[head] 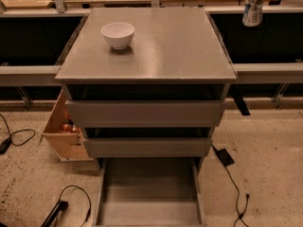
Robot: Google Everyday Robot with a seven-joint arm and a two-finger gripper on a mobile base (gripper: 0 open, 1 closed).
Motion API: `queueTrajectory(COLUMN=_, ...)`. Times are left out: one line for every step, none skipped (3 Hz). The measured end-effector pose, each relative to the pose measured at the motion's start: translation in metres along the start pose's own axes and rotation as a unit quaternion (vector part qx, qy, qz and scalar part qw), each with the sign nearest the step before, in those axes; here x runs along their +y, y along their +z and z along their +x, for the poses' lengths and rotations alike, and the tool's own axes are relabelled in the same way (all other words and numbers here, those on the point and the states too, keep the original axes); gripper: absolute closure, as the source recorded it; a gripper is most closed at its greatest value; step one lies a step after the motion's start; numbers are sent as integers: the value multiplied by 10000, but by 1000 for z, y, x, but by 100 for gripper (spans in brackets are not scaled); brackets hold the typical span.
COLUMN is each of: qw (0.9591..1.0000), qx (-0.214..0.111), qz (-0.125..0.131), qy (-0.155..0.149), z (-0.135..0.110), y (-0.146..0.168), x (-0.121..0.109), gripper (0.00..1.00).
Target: Place redbull can into bottom drawer
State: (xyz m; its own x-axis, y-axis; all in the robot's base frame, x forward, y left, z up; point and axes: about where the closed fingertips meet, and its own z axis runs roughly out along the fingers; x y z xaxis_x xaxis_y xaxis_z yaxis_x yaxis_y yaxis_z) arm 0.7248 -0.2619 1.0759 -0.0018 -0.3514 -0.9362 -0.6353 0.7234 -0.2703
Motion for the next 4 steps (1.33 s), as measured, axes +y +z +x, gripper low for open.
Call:
queueTrajectory(qw=9999, qx=114, qz=95, qy=-4, z=23, y=-83, x=31, gripper=100)
queueTrajectory(qw=9998, qx=27, qz=-138, qy=173, z=69, y=-108, x=63, gripper=100)
queueTrajectory(qw=9998, qx=27, qz=-138, qy=174, z=69, y=-108, x=63, gripper=100)
queueTrajectory(qw=9989, qx=28, qz=-281, qy=385, z=89, y=-103, x=90, gripper=100)
